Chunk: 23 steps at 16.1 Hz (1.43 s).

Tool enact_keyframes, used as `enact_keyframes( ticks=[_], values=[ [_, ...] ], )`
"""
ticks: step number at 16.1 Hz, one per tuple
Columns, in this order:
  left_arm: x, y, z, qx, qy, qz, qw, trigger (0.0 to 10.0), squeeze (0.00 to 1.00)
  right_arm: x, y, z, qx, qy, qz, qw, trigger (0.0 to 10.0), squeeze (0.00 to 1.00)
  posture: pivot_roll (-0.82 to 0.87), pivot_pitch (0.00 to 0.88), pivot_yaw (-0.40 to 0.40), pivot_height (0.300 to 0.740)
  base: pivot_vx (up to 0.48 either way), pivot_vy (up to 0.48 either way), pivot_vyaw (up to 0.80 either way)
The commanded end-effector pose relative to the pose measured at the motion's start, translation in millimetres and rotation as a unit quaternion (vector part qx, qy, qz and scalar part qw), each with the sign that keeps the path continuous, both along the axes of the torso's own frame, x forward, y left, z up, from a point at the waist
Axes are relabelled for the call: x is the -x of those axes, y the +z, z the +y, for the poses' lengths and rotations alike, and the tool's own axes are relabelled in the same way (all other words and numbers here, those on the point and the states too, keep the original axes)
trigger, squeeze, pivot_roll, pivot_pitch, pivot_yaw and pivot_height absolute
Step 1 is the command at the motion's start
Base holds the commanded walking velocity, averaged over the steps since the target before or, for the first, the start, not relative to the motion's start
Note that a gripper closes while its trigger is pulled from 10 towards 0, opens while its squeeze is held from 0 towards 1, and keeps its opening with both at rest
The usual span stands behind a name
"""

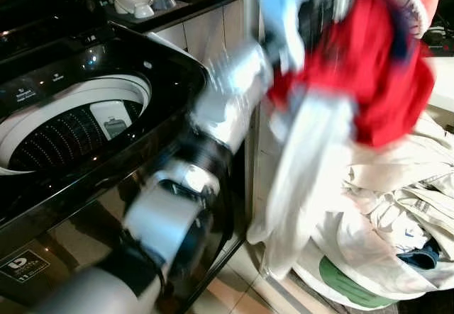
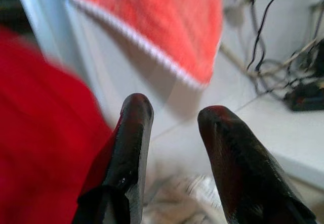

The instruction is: Clothes washing

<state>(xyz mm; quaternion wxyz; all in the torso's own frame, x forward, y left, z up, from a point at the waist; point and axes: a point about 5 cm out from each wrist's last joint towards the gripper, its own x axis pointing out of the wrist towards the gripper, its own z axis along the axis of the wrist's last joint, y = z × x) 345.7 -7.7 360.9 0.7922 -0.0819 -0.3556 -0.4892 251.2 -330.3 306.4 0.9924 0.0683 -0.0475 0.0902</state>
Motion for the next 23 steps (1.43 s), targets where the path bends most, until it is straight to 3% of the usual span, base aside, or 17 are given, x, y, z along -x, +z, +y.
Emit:
enact_keyframes(
  ticks=[1,3,5,6,8,9,10,11,12,15,16,17,18,19,20,21,23],
  values=[
    [2.5,21.2,15.4,0.038,-0.001,-0.016,0.999,0.0,0.00,-1.7,-0.4,6.7,0.009,0.017,0.001,1.000,10.0,0.00,-0.08,0.000,0.036,0.740,0.000,0.000,0.00],
    [2.6,39.7,33.2,0.067,0.023,-0.031,0.997,0.0,0.00,-5.6,-0.2,10.3,0.001,0.026,-0.001,1.000,10.0,0.00,-0.07,0.000,0.026,0.740,0.000,0.000,0.00],
    [-1.6,55.2,54.7,0.071,0.093,-0.061,0.991,0.0,0.00,-8.0,-0.2,13.9,0.002,0.033,-0.001,0.999,10.0,0.00,-0.07,0.000,0.024,0.740,0.000,0.000,0.00],
    [-9.2,63.1,73.9,0.050,0.165,-0.079,0.982,0.0,0.00,-8.9,-1.3,16.0,0.000,0.037,-0.001,0.999,10.0,0.00,-0.07,0.000,0.022,0.740,0.000,0.000,0.00],
    [-28.4,79.1,128.4,0.011,0.341,-0.086,0.936,0.0,0.00,-11.6,-4.3,22.4,-0.006,0.049,0.000,0.999,10.0,0.00,-0.06,0.000,0.018,0.740,0.000,0.000,0.00],
    [-28.5,95.3,163.8,-0.027,0.470,-0.125,0.873,0.0,0.00,-13.5,-6.2,27.9,-0.006,0.059,0.001,0.998,10.0,0.00,-0.06,0.000,0.018,0.740,0.000,0.000,0.00],
    [-19.4,115.0,191.0,-0.083,0.602,-0.204,0.768,0.0,0.00,-15.1,-7.3,32.3,-0.007,0.065,0.002,0.998,10.0,0.00,-0.06,0.000,0.020,0.740,0.000,0.000,0.00],
    [-13.0,125.2,202.0,-0.101,0.652,-0.243,0.711,0.0,0.00,-15.9,-7.7,34.1,-0.006,0.067,0.001,0.998,10.0,0.00,-0.06,0.000,0.020,0.740,0.000,0.000,0.00],
    [-1.1,141.3,218.7,-0.117,0.719,-0.300,0.616,0.0,0.00,-16.7,-7.7,36.5,-0.004,0.072,0.000,0.997,10.0,0.00,-0.06,0.000,0.019,0.740,0.000,0.000,0.00],
    [21.2,170.9,244.8,-0.135,0.791,-0.368,0.471,0.0,0.00,-17.1,-6.9,39.3,-0.003,0.076,-0.002,0.997,10.0,0.00,-0.06,0.000,0.019,0.740,0.000,0.000,0.00],
    [21.1,172.0,246.3,-0.149,0.794,-0.380,0.450,0.0,0.00,-18.2,-9.2,41.8,-0.005,0.078,-0.002,0.997,10.0,0.00,-0.06,0.000,0.015,0.740,0.000,0.000,0.00],
    [8.4,160.3,239.8,-0.179,0.776,-0.358,0.487,0.0,0.00,-20.2,-12.0,44.0,-0.007,0.080,0.000,0.997,10.0,0.00,-0.05,0.000,0.011,0.740,0.000,0.000,0.00],
    [-1.9,150.1,235.4,-0.209,0.763,-0.332,0.513,0.0,0.00,-21.4,-13.7,45.6,-0.009,0.082,0.002,0.997,10.0,0.00,-0.05,0.000,0.011,0.740,0.000,0.000,0.00],
    [-23.6,122.1,223.8,-0.271,0.725,-0.282,0.567,0.0,0.00,-23.8,-18.4,50.1,-0.006,0.086,0.008,0.996,10.0,0.00,-0.05,0.000,0.011,0.740,0.000,0.000,0.00],
    [-41.3,93.2,216.1,-0.334,0.694,-0.233,0.593,0.0,0.00,-25.3,-22.2,54.6,-0.008,0.093,0.013,0.996,10.0,0.00,-0.05,0.000,0.014,0.740,0.000,0.000,0.00],
    [-54.6,64.9,210.4,-0.384,0.664,-0.182,0.616,0.0,0.00,-26.0,-25.9,59.1,-0.005,0.099,0.019,0.995,10.0,0.00,-0.05,0.000,0.014,0.740,0.000,0.000,0.00],
    [-68.1,25.3,212.6,-0.458,0.630,-0.093,0.620,0.0,0.00,-25.6,-30.8,65.4,0.001,0.109,0.028,0.994,10.0,0.00,-0.05,0.000,0.020,0.740,0.000,0.000,0.00]
  ],
)
